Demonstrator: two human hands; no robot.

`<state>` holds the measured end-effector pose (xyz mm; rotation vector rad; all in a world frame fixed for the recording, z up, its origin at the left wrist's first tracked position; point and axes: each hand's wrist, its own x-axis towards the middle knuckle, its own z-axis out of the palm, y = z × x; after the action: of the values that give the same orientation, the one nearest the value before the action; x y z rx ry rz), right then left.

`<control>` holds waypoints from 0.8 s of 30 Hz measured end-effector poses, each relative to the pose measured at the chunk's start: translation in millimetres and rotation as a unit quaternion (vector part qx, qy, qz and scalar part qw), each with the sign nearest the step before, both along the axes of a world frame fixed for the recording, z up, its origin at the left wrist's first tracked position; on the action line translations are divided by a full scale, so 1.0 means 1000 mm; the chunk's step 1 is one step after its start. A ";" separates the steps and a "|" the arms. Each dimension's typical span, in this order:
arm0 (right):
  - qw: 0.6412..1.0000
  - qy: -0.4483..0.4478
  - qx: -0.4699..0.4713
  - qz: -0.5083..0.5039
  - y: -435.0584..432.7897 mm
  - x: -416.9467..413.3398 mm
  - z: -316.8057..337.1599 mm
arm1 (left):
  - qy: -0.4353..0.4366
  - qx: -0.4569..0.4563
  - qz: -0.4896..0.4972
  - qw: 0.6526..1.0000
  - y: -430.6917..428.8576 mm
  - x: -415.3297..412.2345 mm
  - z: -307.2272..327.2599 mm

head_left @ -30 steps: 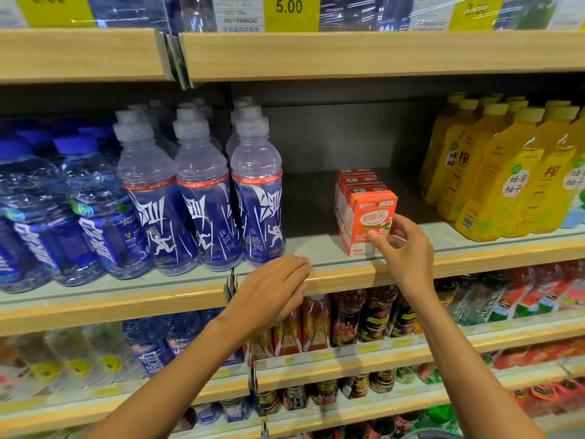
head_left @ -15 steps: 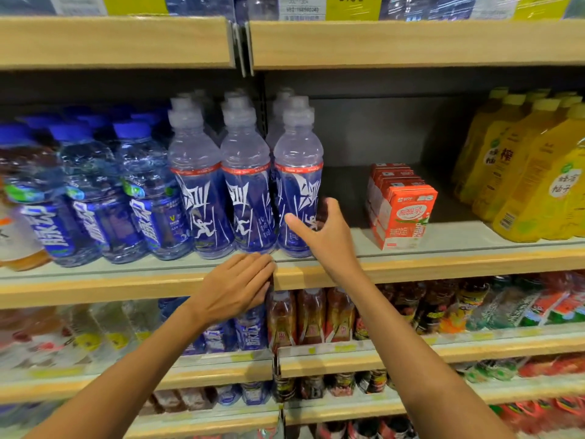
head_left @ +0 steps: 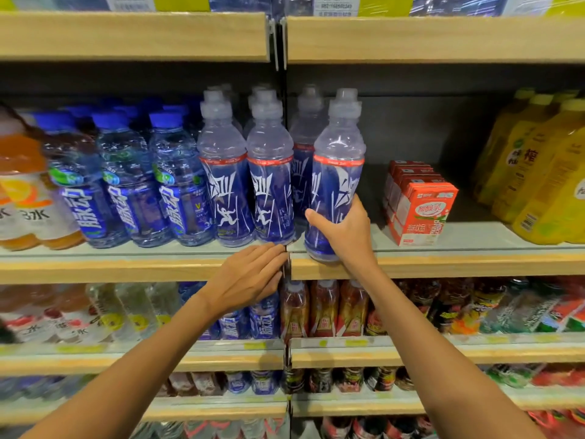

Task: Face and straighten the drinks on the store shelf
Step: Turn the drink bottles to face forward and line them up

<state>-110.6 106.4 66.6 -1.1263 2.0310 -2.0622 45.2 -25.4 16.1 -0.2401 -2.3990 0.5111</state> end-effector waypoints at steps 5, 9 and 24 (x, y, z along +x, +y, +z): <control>0.996 -0.044 -0.002 0.084 0.033 0.014 0.012 | 0.041 0.324 0.047 0.944 0.029 0.004 0.035; 0.985 -0.084 0.000 0.153 0.047 0.035 0.012 | 0.088 0.675 -0.046 0.731 0.059 -0.013 0.089; 0.982 -0.055 0.074 0.162 0.052 0.063 -0.011 | 0.175 0.807 -0.065 0.561 0.095 -0.042 0.130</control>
<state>-47.6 158.1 55.5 -1.1933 1.7765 -1.7475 2.9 69.2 146.2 0.4743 -1.5159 -1.5857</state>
